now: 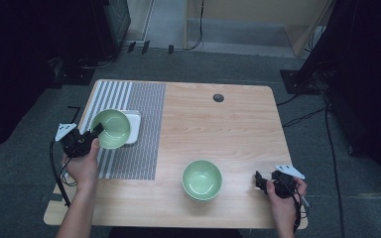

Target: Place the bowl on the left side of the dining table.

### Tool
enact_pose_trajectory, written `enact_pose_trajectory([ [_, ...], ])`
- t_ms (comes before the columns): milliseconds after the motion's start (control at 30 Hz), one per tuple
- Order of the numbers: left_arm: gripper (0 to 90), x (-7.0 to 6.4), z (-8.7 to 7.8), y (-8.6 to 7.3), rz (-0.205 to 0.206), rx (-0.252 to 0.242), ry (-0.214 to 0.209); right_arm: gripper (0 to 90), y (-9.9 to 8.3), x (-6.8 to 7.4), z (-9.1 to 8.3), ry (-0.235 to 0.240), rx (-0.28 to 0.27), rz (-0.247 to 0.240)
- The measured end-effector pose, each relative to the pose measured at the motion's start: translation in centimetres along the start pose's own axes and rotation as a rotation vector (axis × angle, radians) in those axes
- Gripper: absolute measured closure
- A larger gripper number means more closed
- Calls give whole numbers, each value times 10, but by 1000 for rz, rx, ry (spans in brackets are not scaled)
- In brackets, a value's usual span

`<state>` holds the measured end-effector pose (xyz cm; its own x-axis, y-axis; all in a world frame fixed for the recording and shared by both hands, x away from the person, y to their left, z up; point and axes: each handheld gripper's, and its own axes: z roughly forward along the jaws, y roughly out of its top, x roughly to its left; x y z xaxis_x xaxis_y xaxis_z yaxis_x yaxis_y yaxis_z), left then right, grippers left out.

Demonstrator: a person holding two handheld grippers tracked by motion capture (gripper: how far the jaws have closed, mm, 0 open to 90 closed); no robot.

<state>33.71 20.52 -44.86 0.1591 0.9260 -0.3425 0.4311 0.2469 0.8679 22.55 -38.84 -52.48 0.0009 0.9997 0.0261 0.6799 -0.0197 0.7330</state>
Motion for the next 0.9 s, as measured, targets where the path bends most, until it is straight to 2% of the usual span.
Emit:
enact_pose_trajectory([
  [100, 842, 3, 9, -1, 3, 17, 30, 129, 0, 0, 0, 0, 0, 0],
  [300, 842, 10, 24, -1, -2, 52, 65, 129, 0, 0, 0, 0, 0, 0],
  [400, 841, 14, 35, -1, -9, 95, 82, 129, 0, 0, 0, 0, 0, 0],
  [533, 842, 19, 44, -2, -49, 126, 97, 128, 0, 0, 0, 0, 0, 0],
  [633, 842, 22, 51, -3, -41, 165, 125, 129, 0, 0, 0, 0, 0, 0],
  [667, 842, 22, 51, -3, -41, 165, 125, 129, 0, 0, 0, 0, 0, 0],
  [767, 842, 24, 59, -4, -47, 216, 128, 129, 0, 0, 0, 0, 0, 0],
  [900, 842, 23, 65, -4, -50, 235, 143, 128, 0, 0, 0, 0, 0, 0],
])
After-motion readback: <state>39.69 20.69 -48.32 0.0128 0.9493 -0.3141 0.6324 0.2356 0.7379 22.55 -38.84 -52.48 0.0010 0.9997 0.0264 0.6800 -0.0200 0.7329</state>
